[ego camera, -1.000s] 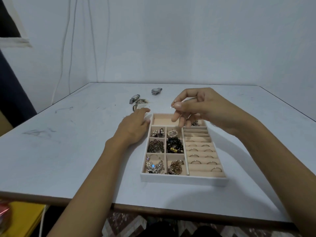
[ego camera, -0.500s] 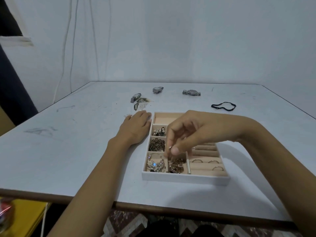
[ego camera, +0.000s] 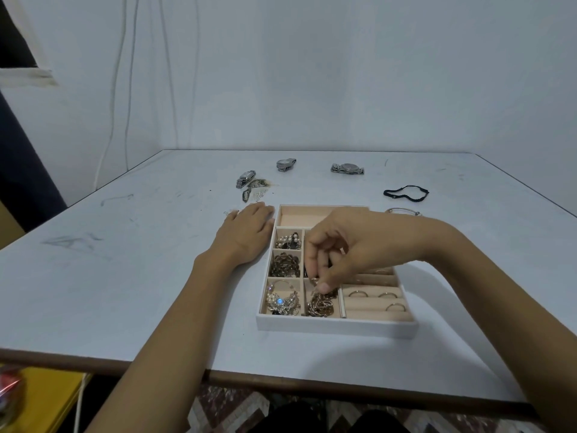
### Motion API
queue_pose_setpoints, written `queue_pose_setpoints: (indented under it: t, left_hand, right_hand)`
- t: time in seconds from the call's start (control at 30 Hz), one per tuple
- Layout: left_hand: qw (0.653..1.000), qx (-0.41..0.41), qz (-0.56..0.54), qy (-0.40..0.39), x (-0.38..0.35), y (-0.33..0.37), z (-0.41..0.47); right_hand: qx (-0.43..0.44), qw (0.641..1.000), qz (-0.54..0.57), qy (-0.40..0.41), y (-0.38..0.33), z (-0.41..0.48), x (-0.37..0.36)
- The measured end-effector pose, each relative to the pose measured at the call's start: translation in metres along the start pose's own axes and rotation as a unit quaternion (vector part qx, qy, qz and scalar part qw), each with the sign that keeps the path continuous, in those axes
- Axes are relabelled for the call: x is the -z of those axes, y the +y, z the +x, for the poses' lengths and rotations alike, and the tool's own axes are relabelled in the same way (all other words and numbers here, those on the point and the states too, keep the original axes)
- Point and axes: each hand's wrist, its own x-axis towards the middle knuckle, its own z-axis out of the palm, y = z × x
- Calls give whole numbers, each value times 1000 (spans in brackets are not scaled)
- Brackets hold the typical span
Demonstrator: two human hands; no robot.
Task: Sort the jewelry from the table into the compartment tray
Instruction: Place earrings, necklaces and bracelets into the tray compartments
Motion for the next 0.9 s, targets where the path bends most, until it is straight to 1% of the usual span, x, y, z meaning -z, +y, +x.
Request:
queue_pose_setpoints:
  t: [0.2,0.3,0.4,0.53,0.7,0.9]
  left_hand:
    - [1000,-2,0,4,-1,-1,1]
    - [1000,-2,2,2,-2,-2,1]
    - [1000,-4,4,1,-2,-3,2]
    - [1000,-6,2,0,-3,-5,4]
    - [1000,-7,1,3,-5,-7,5]
    - [1000,-7,4,2,-5,-7,4]
  right_hand:
    - [41,997,-60,31,-1,3,-4]
    - [42,996,-78,21,1,1,-2]
    - [32,996,-80,-2,2,1,-3]
    - [34,997,-75,-3,3,4,-6]
    - [42,997,-62,-29,2,0,-3]
    - [34,997,-72,-5,4,6,-5]
